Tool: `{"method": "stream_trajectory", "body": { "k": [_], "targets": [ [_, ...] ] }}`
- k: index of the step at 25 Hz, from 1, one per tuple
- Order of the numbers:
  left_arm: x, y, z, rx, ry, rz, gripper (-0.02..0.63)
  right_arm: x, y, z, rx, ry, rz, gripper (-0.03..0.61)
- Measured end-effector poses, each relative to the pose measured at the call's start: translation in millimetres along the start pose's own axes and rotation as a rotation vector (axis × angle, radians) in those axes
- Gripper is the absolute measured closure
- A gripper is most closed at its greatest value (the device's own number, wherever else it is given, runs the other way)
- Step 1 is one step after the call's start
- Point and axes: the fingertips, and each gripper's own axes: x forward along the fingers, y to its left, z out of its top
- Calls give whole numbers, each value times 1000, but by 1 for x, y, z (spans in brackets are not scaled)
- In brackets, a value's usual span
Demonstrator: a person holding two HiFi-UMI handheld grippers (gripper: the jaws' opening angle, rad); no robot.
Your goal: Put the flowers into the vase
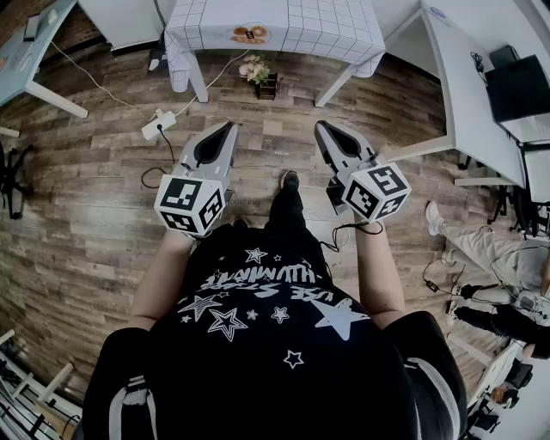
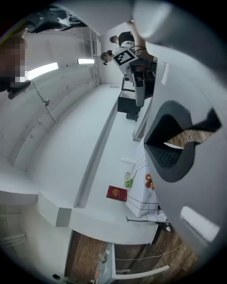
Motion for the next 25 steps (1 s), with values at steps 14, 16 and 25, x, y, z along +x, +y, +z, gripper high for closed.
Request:
{"method": "stream_trajectory", "body": {
  "k": [14, 16, 25],
  "targets": [
    [0, -20, 5, 39, 2, -79, 607, -13, 6, -12, 24, 13, -17, 565],
    [2, -21, 1, 35, 11, -86, 607, -14, 7, -15, 28, 16, -18, 565],
    [30, -15, -9, 22, 34, -76, 607, -7, -22, -23, 40, 30, -21, 565]
  ]
}}
